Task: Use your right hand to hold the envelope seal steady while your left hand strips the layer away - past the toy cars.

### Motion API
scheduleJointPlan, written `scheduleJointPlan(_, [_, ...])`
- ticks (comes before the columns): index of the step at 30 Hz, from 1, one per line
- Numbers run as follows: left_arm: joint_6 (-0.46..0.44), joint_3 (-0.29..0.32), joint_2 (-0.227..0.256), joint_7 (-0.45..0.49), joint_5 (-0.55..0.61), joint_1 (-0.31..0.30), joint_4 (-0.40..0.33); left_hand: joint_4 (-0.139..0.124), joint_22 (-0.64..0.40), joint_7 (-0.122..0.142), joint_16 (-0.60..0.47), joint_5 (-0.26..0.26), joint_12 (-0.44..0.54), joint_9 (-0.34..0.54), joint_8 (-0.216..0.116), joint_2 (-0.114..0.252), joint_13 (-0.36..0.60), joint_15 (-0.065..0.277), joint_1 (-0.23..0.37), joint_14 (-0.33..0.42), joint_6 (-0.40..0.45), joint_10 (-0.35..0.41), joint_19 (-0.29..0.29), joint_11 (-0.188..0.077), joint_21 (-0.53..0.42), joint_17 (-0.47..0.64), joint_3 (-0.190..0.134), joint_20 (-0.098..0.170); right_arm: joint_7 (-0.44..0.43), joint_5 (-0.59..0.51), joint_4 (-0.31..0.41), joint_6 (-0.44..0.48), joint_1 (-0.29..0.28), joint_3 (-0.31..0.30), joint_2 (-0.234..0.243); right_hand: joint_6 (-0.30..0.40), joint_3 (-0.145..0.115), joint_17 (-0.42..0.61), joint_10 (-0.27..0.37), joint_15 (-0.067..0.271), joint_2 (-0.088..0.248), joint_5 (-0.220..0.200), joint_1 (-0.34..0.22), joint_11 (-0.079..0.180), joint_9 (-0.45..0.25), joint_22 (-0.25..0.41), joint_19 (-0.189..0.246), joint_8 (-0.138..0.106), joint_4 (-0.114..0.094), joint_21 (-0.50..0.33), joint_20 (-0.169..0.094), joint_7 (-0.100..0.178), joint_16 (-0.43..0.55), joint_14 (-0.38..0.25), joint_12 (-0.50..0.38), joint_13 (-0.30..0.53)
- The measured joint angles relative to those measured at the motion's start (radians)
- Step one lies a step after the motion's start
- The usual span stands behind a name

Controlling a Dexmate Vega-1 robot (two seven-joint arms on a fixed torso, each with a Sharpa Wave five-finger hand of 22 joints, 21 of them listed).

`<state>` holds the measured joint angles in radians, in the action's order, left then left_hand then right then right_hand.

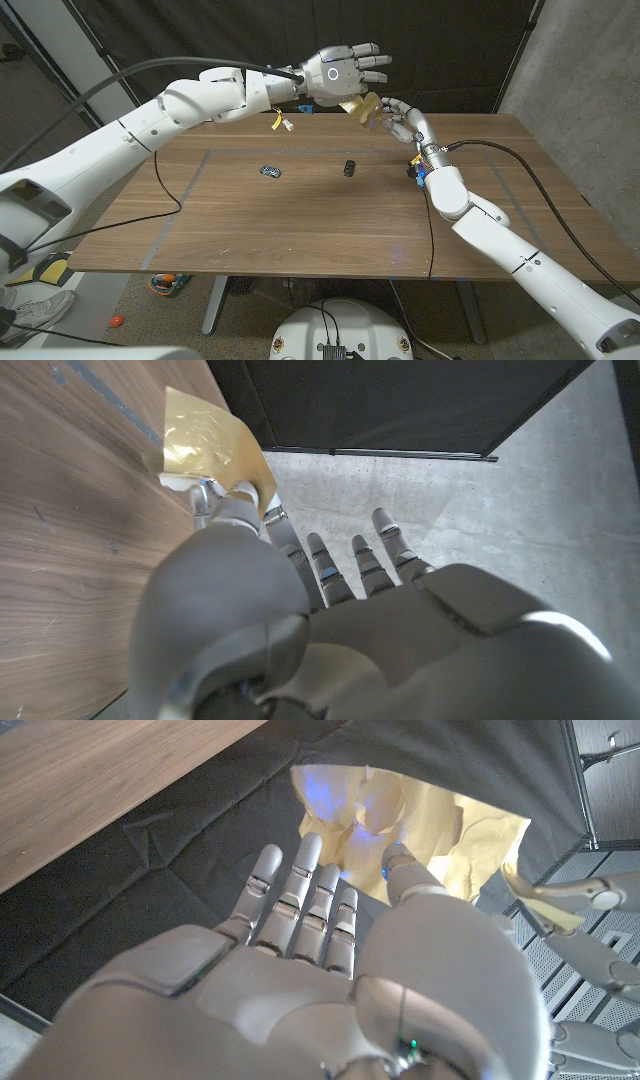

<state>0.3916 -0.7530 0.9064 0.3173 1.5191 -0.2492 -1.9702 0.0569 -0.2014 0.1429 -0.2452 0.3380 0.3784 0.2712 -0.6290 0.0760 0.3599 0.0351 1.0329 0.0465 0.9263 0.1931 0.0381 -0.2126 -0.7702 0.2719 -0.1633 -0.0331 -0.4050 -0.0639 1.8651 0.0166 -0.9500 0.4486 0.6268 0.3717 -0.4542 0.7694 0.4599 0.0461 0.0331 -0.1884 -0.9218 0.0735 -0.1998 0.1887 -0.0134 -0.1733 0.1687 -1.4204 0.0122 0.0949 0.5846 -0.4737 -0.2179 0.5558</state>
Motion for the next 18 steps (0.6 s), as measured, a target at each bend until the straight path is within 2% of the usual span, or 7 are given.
scheduleJointPlan(4, [0.047, 0.0, 0.002, -0.042, -0.013, 0.014, -0.003, 0.0, 0.002, 0.0, 0.005, 0.014, 0.0, -0.005, 0.0, -0.001, 0.005, 0.001, 0.001, -0.006, 0.01, 0.0, 0.0, 0.0, 0.0, 0.0, 0.008, 0.0, 0.007, 0.006, -0.011, -0.004, 0.01, 0.003, -0.002, -0.015, -0.014, -0.009, -0.007, 0.004, 0.011, -0.004, -0.033, -0.007, 0.0, 0.0, 0.0, 0.0, 0.014, 0.0, 0.0, -0.009, 0.0, 0.004, 0.0, 0.0])
scheduleJointPlan(8, [0.069, 0.002, 0.003, -0.06, -0.018, 0.02, -0.003, 0.0, 0.002, 0.0, 0.005, 0.022, 0.0, -0.005, 0.0, -0.001, 0.005, 0.001, 0.001, -0.006, 0.01, 0.0, 0.0, 0.0, 0.0, 0.0, 0.008, 0.0, 0.016, 0.007, -0.017, -0.007, 0.018, 0.007, -0.003, -0.036, -0.021, -0.018, -0.019, 0.0, 0.009, -0.004, -0.064, -0.015, 0.005, -0.002, -0.004, 0.0, 0.02, 0.0, -0.004, -0.005, -0.01, 0.014, 0.002, 0.0])
scheduleJointPlan(13, [0.092, 0.008, 0.003, -0.072, -0.02, 0.025, 0.004, 0.0, 0.002, -0.005, 0.005, 0.03, 0.0, -0.009, 0.0, -0.001, 0.005, 0.001, 0.001, -0.006, 0.016, 0.0, 0.0, 0.0, 0.0, 0.0, 0.016, 0.0, 0.038, -0.001, -0.025, -0.005, 0.04, 0.021, 0.008, -0.08, -0.03, -0.029, -0.103, -0.002, -0.005, -0.004, -0.091, -0.005, 0.005, -0.006, -0.029, 0.0, 0.011, 0.01, 0.004, 0.017, -0.035, 0.069, 0.022, -0.004])
scheduleJointPlan(15, [0.093, 0.01, 0.002, -0.072, -0.02, 0.025, 0.009, 0.0, 0.002, -0.005, 0.005, 0.035, 0.0, -0.009, 0.0, -0.001, 0.005, 0.001, 0.001, -0.005, 0.016, 0.0, 0.0, 0.0, 0.0, 0.0, 0.016, 0.0, 0.058, -0.01, -0.025, 0.004, 0.047, 0.025, 0.015, -0.092, -0.045, -0.035, -0.14, -0.002, 0.003, -0.01, -0.121, -0.001, 0.005, -0.008, -0.042, -0.002, 0.013, 0.015, 0.009, 0.029, -0.047, 0.095, 0.025, -0.005])
scheduleJointPlan(18, [0.094, 0.011, 0.001, -0.067, -0.013, 0.026, 0.014, 0.0, 0.002, -0.005, 0.005, 0.037, 0.0, -0.009, 0.0, -0.001, 0.005, 0.001, 0.001, -0.005, 0.016, 0.0, 0.0, 0.0, 0.0, 0.0, 0.016, 0.0, 0.092, -0.018, -0.023, 0.018, 0.067, 0.039, 0.04, -0.095, -0.086, -0.045, -0.202, -0.004, 0.031, -0.047, -0.188, -0.007, 0.005, -0.008, -0.069, -0.008, 0.016, 0.027, 0.005, 0.047, -0.07, 0.15, 0.026, -0.009])
